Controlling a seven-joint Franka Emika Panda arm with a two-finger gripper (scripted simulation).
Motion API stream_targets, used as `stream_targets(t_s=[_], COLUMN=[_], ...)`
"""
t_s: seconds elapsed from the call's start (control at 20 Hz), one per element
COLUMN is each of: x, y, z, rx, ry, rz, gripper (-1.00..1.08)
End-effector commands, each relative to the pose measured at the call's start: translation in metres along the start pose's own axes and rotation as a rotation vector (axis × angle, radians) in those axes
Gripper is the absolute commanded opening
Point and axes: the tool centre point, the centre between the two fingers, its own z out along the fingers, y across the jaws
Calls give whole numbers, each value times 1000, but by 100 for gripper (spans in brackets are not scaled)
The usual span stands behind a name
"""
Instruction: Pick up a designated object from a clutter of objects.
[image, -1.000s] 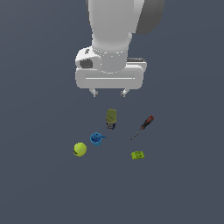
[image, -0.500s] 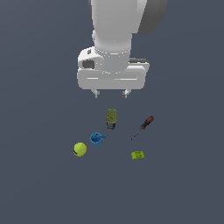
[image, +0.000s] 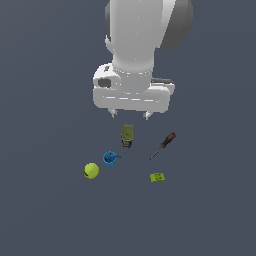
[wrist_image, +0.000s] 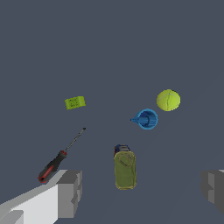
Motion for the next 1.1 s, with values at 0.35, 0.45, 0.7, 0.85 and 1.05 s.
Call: stream_targets(t_s=[0.35, 0.45, 0.7, 0.85, 1.05], x=[21, 25, 36, 41, 48], y=[-21, -26, -38, -45, -55], z=[31, 39, 58, 70, 87], rx=[11, 13, 18, 20, 22], ry=[-3, -4, -7, -8, -11], rz=[199, 245, 360, 429, 521], gripper=[100, 100, 100, 100, 100])
